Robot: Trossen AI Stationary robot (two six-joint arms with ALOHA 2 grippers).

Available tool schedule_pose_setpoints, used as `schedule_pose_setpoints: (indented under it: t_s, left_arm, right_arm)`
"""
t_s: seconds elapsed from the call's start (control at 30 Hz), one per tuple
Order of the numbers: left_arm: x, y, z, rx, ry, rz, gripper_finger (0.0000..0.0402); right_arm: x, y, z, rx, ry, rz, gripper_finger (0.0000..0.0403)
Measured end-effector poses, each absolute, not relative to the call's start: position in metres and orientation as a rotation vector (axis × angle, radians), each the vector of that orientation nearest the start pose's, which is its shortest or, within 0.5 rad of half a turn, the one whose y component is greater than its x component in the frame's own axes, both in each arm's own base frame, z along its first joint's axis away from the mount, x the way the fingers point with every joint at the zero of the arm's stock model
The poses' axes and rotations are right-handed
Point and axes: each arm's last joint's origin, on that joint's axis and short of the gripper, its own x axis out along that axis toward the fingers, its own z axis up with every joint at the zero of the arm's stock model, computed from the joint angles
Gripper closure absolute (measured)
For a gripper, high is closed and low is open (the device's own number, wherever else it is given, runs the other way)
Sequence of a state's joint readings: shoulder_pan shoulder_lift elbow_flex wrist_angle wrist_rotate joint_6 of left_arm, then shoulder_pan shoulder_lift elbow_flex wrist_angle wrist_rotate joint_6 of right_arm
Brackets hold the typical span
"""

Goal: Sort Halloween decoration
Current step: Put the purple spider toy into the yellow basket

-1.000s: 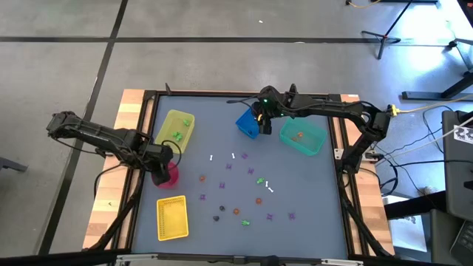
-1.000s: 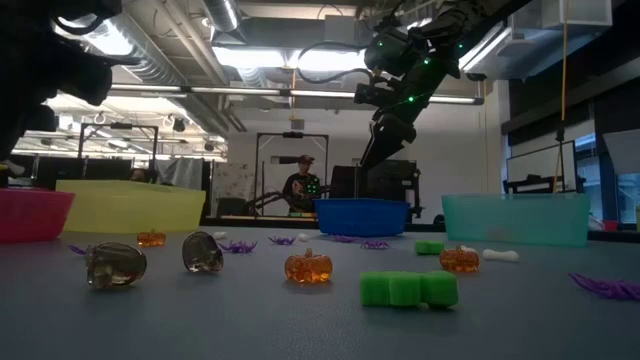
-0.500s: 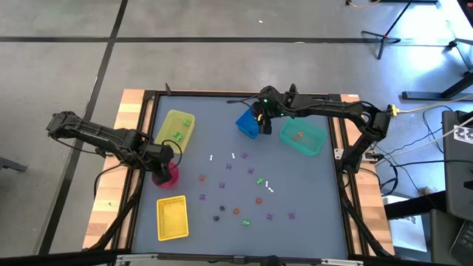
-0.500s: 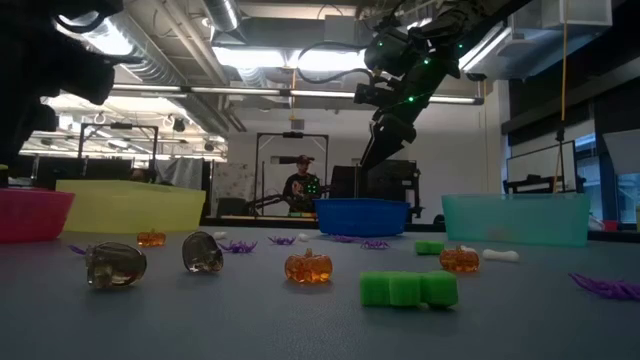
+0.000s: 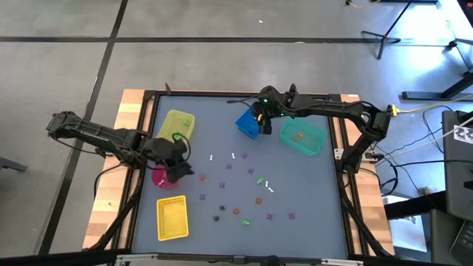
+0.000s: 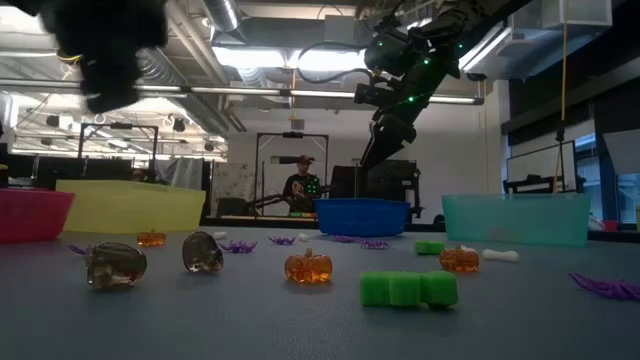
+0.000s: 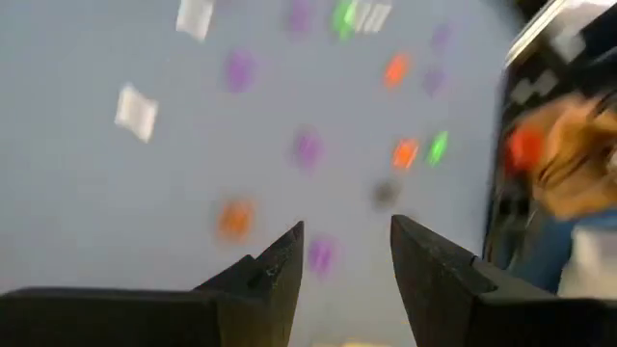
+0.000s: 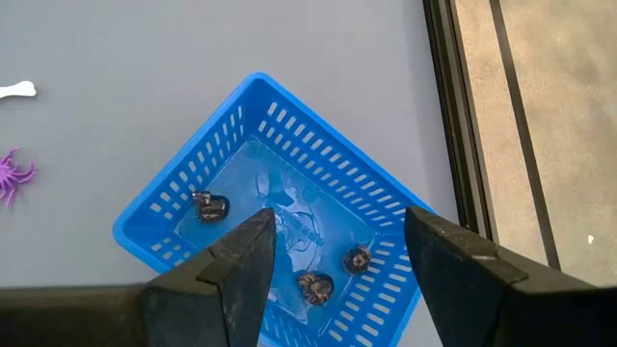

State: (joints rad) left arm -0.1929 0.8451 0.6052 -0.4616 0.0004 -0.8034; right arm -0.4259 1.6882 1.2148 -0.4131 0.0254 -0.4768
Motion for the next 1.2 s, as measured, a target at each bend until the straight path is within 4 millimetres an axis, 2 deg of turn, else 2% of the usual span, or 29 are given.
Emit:
schedule_pose_setpoints:
  t_s: [0.2, 0.37, 0.5, 0.7, 0.93, 1.2]
  left_arm:
    - [0.194, -0.034, 0.254, -0.448, 0.441, 0.072, 0.0261]
    - [0.217, -0.037, 0.247, -0.256, 0.393, 0.047, 0.0261]
    - [0.235, -0.041, 0.231, -0.157, 0.420, 0.032, 0.0261]
    - [0.258, -0.046, 0.198, -0.130, 0.505, 0.025, 0.0261]
    - [0.267, -0.058, 0.163, -0.098, 0.643, 0.007, 0.0261]
    - [0.273, -0.071, 0.138, -0.038, 0.701, -0.039, 0.0261]
  right_arm:
    - [0.325, -0.148, 0.232, -0.261, 0.952, -0.203, 0.0173]
    - [0.325, -0.148, 0.232, -0.261, 0.952, -0.202, 0.0173]
    - [0.325, -0.148, 0.232, -0.261, 0.952, -0.203, 0.0173]
    - [0.325, -0.148, 0.232, -0.261, 0.952, -0.203, 0.0173]
    - [0.325, -0.148, 0.232, -0.261, 0.952, -0.202, 0.0173]
    - [0.325, -0.148, 0.232, -0.261, 0.952, -0.203, 0.0173]
